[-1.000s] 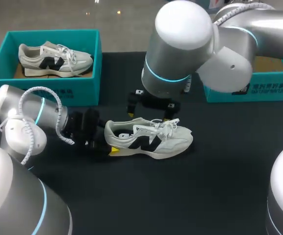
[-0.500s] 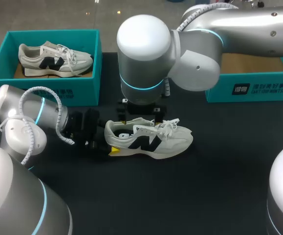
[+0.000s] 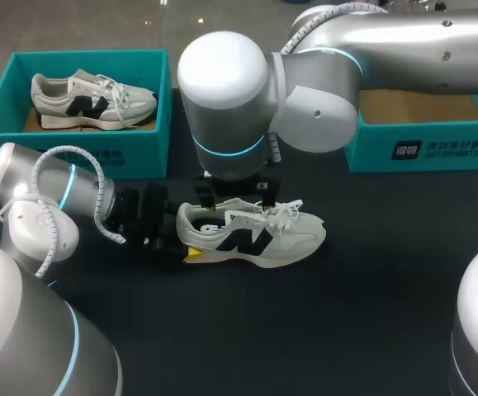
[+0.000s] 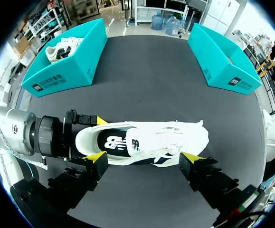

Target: Take the shoe out of the shoebox, open the shoe tongue, remove and reinsert the insole, then place the shoe into the shoebox

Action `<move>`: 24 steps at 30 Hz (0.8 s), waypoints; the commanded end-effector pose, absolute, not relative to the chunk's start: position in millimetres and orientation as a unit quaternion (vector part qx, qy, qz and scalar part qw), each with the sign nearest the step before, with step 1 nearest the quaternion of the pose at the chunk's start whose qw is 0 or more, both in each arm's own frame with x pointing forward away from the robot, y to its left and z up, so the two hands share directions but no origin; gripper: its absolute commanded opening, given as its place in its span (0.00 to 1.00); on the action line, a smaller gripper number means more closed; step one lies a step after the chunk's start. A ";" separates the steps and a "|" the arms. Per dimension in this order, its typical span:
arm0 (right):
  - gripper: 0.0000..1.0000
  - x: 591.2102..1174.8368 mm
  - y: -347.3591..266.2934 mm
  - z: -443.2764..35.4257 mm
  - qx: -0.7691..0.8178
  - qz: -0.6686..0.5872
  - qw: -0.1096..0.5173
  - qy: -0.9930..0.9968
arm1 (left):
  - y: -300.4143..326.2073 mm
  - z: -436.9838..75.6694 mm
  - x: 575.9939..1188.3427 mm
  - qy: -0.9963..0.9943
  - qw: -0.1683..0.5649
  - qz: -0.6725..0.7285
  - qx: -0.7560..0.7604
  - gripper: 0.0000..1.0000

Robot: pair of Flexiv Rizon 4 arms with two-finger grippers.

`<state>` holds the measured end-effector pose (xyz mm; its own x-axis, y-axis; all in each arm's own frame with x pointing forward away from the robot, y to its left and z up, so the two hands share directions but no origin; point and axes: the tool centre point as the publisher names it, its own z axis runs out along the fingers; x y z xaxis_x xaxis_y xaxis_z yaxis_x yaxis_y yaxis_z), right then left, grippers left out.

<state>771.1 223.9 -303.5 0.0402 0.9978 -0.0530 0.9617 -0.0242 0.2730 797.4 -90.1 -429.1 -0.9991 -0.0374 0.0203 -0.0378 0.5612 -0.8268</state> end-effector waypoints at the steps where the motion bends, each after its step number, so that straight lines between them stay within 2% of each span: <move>1: 1.00 770.7 233.4 -323.7 0.748 0.046 0.163 0.641 | -89.5 -432.1 796.7 -0.884 -0.001 0.468 0.022 0.00; 24: 1.00 786.3 232.5 -371.4 0.734 -0.056 0.250 0.629 | -89.5 -432.1 796.7 -0.884 -0.001 0.468 0.022 0.00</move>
